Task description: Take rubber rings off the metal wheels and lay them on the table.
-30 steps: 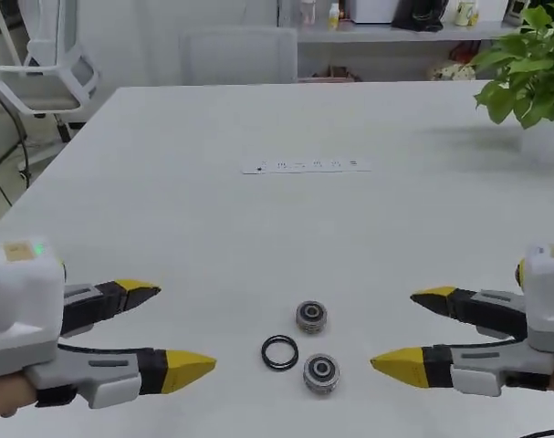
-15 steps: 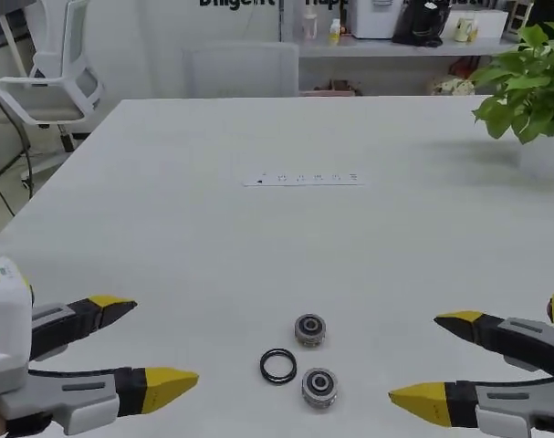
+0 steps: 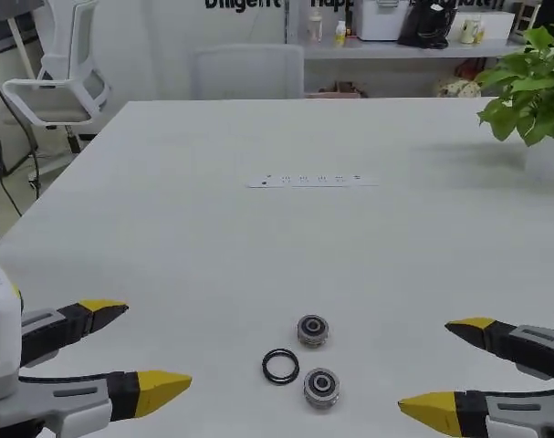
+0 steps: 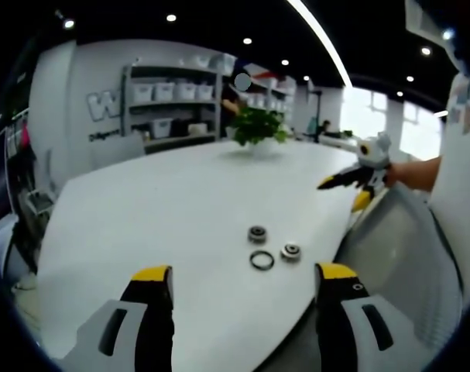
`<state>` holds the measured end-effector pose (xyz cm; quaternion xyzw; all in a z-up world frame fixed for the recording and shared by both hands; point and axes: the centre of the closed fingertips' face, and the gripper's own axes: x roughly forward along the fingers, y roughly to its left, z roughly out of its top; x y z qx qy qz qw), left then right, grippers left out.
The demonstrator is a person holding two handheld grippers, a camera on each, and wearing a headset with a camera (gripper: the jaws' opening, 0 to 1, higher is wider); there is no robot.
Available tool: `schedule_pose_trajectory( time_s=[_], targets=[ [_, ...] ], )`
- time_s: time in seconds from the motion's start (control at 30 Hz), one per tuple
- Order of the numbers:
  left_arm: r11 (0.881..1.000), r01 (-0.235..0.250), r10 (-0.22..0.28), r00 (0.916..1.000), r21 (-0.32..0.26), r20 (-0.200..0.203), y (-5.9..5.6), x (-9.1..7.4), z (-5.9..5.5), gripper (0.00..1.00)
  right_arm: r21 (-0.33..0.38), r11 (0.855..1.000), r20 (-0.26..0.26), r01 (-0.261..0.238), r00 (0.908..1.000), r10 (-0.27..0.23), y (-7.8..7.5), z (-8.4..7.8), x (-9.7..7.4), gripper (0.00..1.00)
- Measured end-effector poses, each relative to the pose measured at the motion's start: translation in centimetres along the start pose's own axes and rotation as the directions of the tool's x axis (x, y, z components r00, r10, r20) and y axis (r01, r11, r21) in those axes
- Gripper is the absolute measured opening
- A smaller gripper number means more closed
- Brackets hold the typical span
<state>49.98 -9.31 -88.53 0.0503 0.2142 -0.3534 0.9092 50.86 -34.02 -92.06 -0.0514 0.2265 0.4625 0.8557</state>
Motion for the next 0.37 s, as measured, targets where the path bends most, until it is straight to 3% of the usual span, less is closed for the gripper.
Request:
schedule_pose_trajectory(
  time_s=[0.37],
  targets=[
    [1.000,-0.021,0.021,0.9998,-0.009,0.001,0.01,-0.32,-0.25,0.75,0.009,1.000,0.012,0.010,0.9999,-0.010,-0.17,-0.14,-0.40,0.78]
  ],
)
